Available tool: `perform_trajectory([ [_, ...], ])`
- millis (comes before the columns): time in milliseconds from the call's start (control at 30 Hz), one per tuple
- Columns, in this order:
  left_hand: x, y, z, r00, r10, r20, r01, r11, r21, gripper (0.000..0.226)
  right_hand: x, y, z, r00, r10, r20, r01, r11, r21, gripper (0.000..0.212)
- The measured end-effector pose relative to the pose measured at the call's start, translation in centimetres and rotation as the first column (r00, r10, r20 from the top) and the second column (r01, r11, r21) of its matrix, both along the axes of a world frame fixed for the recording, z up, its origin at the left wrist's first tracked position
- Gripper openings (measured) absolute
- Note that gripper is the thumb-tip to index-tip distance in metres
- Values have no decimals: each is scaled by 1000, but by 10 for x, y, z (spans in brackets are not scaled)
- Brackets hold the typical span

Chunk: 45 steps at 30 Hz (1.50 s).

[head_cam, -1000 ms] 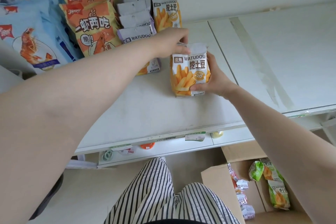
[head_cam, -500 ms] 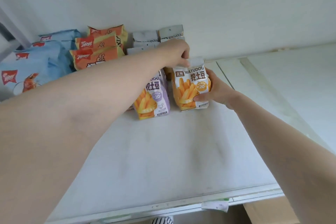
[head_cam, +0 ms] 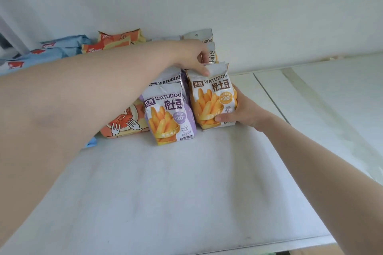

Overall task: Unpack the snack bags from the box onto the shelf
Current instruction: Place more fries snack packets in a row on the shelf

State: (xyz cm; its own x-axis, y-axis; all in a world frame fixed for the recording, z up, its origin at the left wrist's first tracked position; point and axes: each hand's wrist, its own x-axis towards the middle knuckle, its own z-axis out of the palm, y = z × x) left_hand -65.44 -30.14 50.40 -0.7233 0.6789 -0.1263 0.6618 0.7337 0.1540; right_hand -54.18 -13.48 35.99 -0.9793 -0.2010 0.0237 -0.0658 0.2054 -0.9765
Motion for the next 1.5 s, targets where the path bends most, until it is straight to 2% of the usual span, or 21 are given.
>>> perform_trajectory([
  [100, 0, -7, 0, 1000, -11, 20, 12, 999, -45, 42, -10, -2, 9, 1000, -19, 15, 18, 998, 58, 104],
  [200, 1, -12, -1, 999, -25, 34, 27, 998, -53, 36, -10, -3, 4, 995, -96, 21, 95, 994, 58, 132],
  [267, 4, -16, -1, 999, -26, 26, 27, 1000, -16, 39, -3, -5, -1, 987, -163, 13, 163, 987, 16, 137],
  [433, 0, -22, -4, 999, 36, -10, -34, 984, 173, 32, 4, -19, -10, 977, -208, -52, 207, 978, -14, 104],
  [567, -5, -19, -12, 988, 124, -90, -102, 971, 215, 26, 4, -27, -13, 959, -271, -85, 274, 961, 30, 105],
  [767, -9, -13, -16, 949, 315, 2, -303, 912, 276, 30, 3, -29, -16, 945, -315, -93, 318, 948, 19, 71],
  [833, -6, -12, -14, 950, 313, 3, -302, 912, 278, 31, 6, -30, -16, 950, -306, -62, 306, 952, -5, 75],
  [933, -3, -16, -9, 964, 259, 65, -267, 921, 283, 33, 10, -32, -11, 947, -320, -18, 318, 944, -87, 111],
  [967, -2, -18, -7, 965, 245, 90, -260, 921, 289, 34, 11, -32, -8, 939, -342, -33, 337, 934, -117, 114],
  [1167, -3, -29, -3, 963, 217, 160, -253, 933, 255, 47, 10, -35, 0, 929, -361, -74, 351, 928, -120, 72],
  [1500, -10, -28, -15, 970, 224, 91, -240, 935, 262, 42, 13, -45, -8, 901, -433, -36, 427, 898, -102, 60],
])
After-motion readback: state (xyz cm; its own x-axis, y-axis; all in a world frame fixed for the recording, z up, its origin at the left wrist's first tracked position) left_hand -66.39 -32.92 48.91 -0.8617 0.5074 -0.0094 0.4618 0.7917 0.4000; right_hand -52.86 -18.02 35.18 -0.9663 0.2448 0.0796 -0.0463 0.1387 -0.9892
